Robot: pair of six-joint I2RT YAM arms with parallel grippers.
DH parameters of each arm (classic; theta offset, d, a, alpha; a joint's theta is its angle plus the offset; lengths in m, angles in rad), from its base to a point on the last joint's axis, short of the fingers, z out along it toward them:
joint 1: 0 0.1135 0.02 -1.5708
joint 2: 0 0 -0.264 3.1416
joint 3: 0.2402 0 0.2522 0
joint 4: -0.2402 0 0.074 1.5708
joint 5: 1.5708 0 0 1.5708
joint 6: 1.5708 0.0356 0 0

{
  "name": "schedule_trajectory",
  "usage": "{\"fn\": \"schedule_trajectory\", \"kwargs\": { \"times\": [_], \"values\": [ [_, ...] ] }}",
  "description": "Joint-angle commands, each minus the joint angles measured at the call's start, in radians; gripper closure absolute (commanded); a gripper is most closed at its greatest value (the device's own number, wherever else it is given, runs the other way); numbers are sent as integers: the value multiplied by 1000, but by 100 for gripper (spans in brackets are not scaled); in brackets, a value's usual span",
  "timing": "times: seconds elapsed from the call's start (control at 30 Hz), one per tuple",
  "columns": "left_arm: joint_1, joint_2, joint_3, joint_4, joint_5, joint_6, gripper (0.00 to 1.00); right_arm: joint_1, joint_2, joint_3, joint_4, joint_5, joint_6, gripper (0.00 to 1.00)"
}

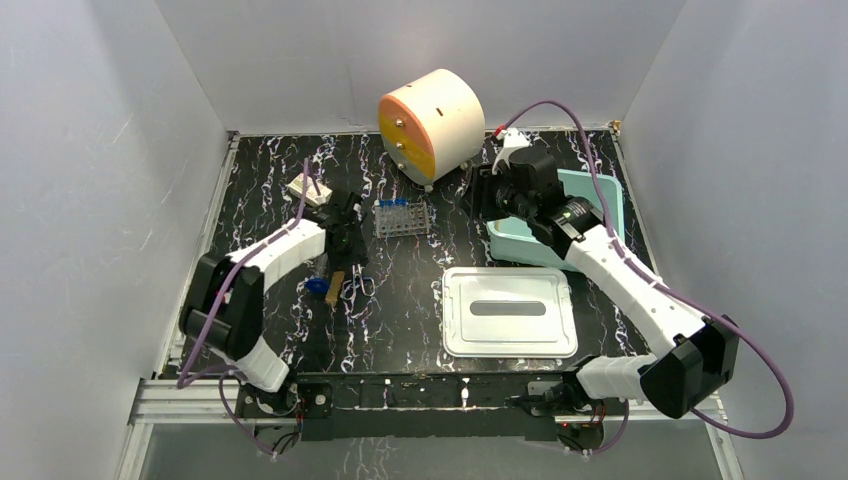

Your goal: Organize the chemistry lab equipment

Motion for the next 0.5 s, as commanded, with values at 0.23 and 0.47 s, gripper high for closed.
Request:
{"fn": "schedule_trajectory", "kwargs": {
  "times": [0.23,0.47],
  "values": [
    [19,169,132,14,-70,100,55,0,-92,-77,75,-64,61,43],
    [24,219,135,18,-101,124,57,0,-122,-100,84,-66,63,42]
  ]
}}
